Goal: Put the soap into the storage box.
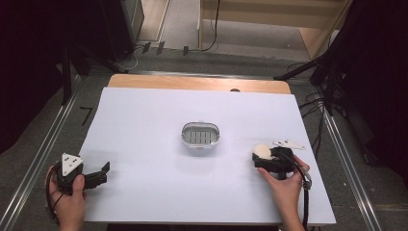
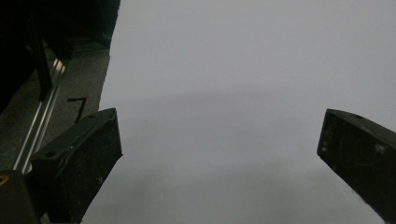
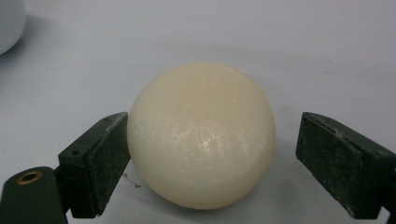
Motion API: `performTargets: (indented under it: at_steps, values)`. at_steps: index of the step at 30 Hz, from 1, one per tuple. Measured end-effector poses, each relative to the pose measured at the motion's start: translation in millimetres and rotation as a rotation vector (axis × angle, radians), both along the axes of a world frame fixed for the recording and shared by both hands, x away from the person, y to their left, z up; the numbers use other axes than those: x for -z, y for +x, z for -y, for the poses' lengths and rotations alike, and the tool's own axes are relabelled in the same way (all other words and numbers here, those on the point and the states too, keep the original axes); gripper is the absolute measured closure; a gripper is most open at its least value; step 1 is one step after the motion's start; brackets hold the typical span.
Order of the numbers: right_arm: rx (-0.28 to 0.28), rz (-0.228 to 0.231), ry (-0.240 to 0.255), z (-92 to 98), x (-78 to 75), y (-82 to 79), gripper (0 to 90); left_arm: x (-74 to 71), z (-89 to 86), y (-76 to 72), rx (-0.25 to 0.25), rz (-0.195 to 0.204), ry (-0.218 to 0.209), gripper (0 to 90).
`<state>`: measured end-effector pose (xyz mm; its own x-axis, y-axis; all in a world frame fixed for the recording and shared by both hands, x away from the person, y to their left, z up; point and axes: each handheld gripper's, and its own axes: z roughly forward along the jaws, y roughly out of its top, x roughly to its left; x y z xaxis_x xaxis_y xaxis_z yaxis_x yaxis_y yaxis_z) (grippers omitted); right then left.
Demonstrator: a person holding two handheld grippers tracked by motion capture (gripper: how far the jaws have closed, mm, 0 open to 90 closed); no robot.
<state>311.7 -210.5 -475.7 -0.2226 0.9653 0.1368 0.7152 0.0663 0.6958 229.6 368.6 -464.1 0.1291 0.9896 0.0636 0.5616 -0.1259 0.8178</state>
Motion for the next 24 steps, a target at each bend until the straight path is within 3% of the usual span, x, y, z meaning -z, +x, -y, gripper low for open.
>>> performTargets:
  at_steps: [7, 12, 24]
  values:
    - [0.008, -0.012, -0.013, -4.5, 5.3, 2.3, 13.5, 0.0, 0.0, 0.1, 0.002, -0.002, 0.001, 0.3]
    - [0.017, 0.010, -0.003, -7.5, 6.5, 0.8, 24.1, 0.1, 0.1, 0.3, 0.002, -0.002, 0.002, 0.3]
    - [0.011, 0.018, 0.014, -5.4, 1.6, 0.8, 24.6, 0.0, -0.1, 0.1, 0.002, -0.002, -0.003, 0.3]
